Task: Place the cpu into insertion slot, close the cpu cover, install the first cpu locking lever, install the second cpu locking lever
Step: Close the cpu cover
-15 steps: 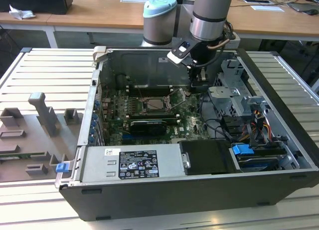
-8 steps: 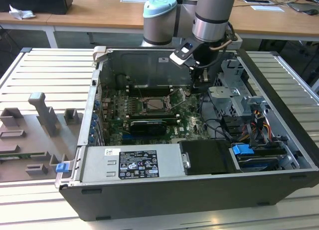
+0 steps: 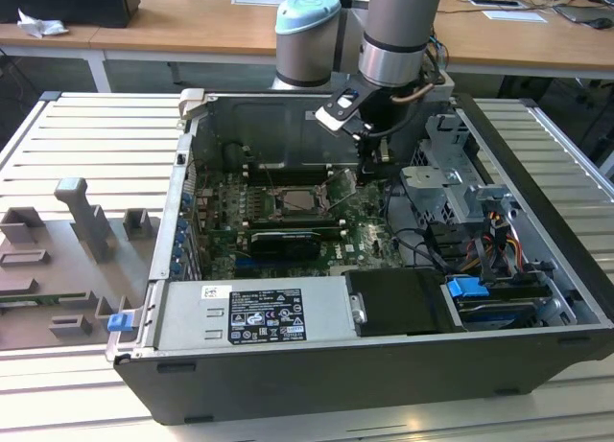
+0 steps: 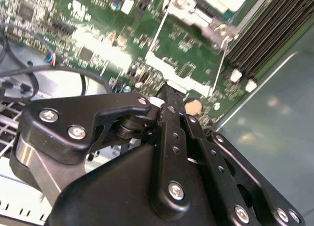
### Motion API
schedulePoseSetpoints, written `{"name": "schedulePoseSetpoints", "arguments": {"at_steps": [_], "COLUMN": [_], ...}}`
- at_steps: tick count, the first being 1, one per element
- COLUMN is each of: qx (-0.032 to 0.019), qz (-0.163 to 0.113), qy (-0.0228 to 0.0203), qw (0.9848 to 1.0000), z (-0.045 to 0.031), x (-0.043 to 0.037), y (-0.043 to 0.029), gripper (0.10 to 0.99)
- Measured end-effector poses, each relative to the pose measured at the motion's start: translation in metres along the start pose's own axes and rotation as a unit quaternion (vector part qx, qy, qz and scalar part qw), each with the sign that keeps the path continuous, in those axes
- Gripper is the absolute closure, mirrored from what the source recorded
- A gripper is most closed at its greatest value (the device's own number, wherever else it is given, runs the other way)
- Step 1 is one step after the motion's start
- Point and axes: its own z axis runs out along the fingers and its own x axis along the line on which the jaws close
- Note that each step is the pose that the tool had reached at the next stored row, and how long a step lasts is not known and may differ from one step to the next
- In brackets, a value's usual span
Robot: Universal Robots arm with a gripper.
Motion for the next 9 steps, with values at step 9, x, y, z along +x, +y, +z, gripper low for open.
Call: {"name": "schedulePoseSetpoints", "arguments": {"at_steps": [9], "qx": [0.0], "qz": [0.0], "qy": [0.0001], "qw": [1.0], "z": [-0.0005], "x": [0.0007], "y": [-0.0153], "gripper": [0.98]}}
